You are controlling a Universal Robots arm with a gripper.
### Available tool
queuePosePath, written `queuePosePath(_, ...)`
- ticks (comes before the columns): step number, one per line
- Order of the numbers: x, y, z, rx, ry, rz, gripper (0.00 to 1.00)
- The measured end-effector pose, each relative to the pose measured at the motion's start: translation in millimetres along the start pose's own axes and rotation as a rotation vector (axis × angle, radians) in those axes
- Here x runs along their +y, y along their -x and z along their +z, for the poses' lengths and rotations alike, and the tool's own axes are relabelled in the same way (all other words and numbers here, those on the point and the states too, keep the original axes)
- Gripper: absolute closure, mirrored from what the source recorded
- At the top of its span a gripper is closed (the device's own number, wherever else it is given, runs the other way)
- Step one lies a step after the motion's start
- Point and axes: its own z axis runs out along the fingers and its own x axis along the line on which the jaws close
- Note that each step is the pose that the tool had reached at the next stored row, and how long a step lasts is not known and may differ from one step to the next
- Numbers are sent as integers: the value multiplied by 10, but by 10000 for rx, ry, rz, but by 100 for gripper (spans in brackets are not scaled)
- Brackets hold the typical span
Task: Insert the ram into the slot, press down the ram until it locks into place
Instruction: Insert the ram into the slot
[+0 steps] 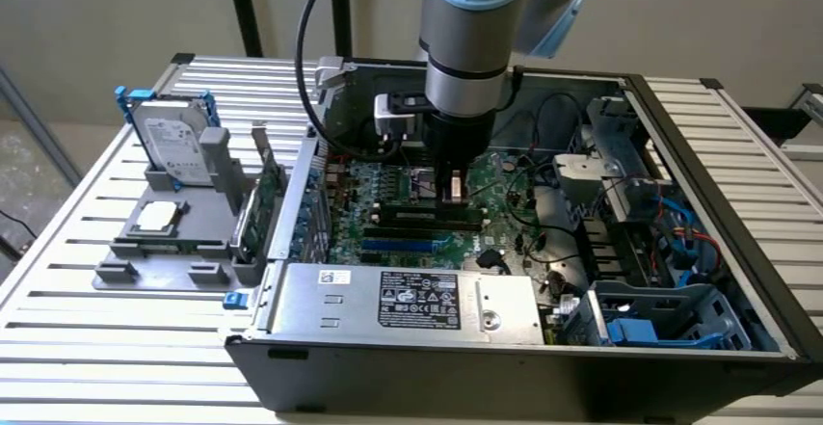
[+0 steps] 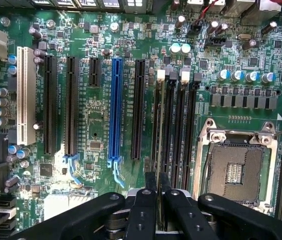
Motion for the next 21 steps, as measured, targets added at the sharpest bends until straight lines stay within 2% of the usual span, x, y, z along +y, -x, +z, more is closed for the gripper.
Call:
queuePosePath(6, 0, 1, -2, -1, 1, 1, 85)
queuePosePath(7, 0, 0, -31, -1, 0, 1, 78)
queuePosePath(12, 4, -8, -233, -1, 0, -1, 78)
queuePosePath(16, 47, -14, -294, -3, 3, 0, 78)
queuePosePath(18, 67, -17, -295, -3, 3, 1, 87)
queuePosePath(21, 73, -17, -296, -3, 19, -2, 89)
